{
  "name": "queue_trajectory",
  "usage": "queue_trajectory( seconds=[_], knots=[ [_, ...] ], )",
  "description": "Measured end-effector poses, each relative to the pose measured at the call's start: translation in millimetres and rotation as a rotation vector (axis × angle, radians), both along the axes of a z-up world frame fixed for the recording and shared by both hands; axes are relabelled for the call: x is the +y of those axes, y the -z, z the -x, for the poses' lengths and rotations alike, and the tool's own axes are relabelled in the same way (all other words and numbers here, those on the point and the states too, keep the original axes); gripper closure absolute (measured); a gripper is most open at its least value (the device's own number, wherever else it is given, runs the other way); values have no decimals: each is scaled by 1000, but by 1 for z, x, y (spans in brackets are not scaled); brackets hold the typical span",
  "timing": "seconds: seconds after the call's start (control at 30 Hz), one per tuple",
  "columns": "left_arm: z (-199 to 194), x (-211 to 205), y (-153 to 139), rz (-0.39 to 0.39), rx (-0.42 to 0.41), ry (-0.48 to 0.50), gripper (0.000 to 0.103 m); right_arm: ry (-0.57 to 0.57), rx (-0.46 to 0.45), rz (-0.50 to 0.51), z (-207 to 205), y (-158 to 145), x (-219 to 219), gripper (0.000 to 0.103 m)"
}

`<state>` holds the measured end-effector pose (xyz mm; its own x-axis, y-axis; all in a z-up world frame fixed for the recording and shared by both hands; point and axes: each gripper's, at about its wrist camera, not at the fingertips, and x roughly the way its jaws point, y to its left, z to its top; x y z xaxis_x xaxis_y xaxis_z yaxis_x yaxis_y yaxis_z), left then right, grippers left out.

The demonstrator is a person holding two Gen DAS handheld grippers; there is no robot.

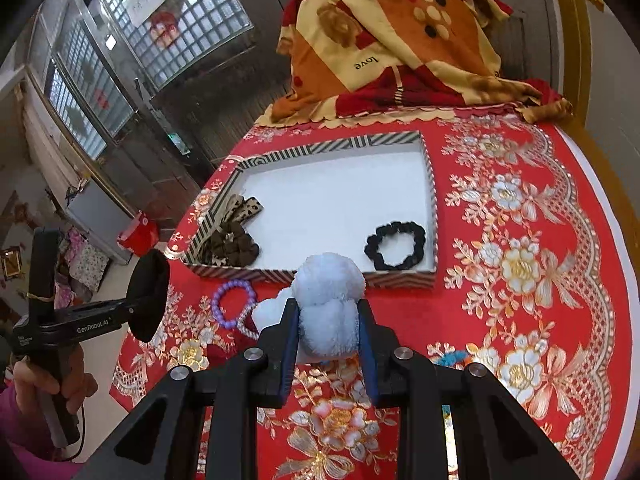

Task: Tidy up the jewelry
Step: 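Carry the pad and scrunchie into the white tray and open both grippers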

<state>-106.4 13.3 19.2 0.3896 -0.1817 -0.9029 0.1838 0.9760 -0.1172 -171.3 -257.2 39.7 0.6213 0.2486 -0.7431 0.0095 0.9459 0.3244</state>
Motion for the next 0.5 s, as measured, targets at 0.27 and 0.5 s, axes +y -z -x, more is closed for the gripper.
queue_trajectory(
  seconds=[0.27, 0.5],
  knots=[
    [-29, -22, -16, -17, -60, 28, 82, -6, -13, 34, -26, -11, 0, 77],
    [-63, -43, -27, -11, -95, 49, 82, 8, 3, 54, -64, -11, -9, 77]
  ],
)
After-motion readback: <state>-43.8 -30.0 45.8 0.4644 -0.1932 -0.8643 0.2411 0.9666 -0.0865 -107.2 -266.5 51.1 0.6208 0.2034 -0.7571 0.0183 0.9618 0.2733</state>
